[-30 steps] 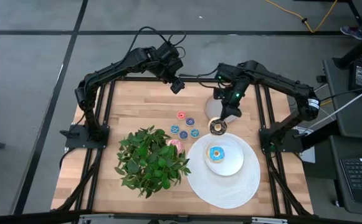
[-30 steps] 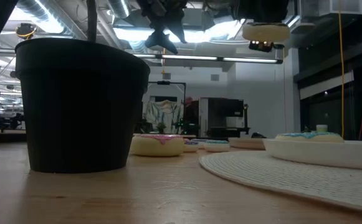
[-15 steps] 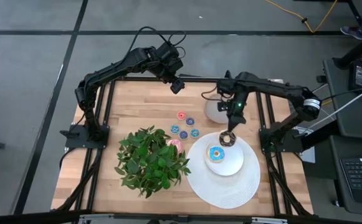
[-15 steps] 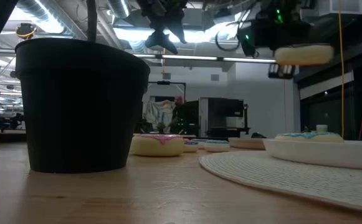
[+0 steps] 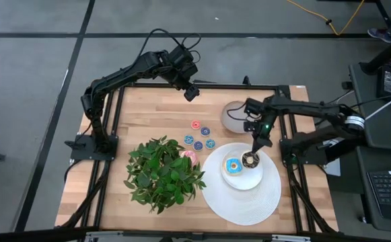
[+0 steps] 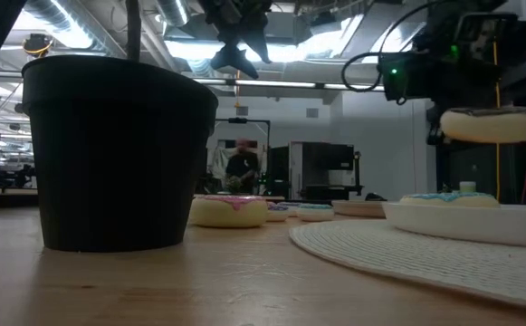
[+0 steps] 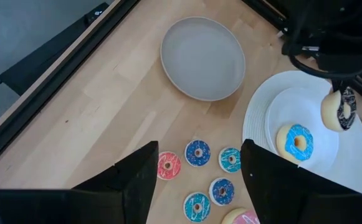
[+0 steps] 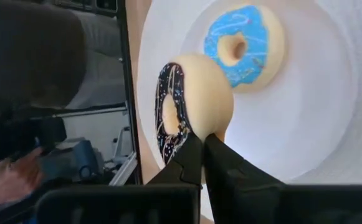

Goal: Pick & Place donuts
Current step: Put the large black donut onto the white plate

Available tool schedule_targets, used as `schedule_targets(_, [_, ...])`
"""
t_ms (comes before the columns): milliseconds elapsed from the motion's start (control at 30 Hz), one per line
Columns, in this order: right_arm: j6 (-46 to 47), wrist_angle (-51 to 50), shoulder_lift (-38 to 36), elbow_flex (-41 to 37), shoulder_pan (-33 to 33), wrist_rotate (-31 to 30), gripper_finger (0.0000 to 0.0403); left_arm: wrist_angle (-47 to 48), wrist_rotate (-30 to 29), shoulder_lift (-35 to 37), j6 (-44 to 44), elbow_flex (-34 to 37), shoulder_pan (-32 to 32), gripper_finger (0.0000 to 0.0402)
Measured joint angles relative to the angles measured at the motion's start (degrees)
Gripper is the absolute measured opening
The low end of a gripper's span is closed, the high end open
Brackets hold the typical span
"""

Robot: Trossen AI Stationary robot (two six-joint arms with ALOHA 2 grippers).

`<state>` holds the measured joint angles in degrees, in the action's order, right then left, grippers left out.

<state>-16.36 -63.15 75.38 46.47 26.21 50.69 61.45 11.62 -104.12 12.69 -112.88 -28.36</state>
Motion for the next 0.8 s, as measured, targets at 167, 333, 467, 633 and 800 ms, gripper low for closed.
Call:
schedule_targets(167, [4.08, 6.09, -2.68, -4.75, -2.96, 0.03, 0.0012, 0.0, 0.0, 0.0, 0.02, 0.0, 0.0, 0.0217])
schedule_targets(333, [8.59, 12.48, -2.94, -6.79, -6.22, -0.07, 0.0012, 0.02, 0.0, 0.0, 0.04, 0.0, 0.0, 0.0219])
schedule_targets(467, [9.94, 13.25, -2.84, -6.81, -9.08, -0.94, 0.0012, 0.02, 0.01, 0.0, 0.07, 0.0, 0.0, 0.0218])
schedule_targets(633, [12.74, 16.11, -2.83, -6.81, -13.14, -3.3, 0.0012, 0.0, 0.02, 0.0, 0.2, 0.0, 0.0, 0.0217])
schedule_targets(800, [15.95, 19.51, -2.79, -6.81, -16.41, -5.67, 0.0012, 0.02, 0.02, 0.0, 0.19, 0.0, 0.0, 0.0218])
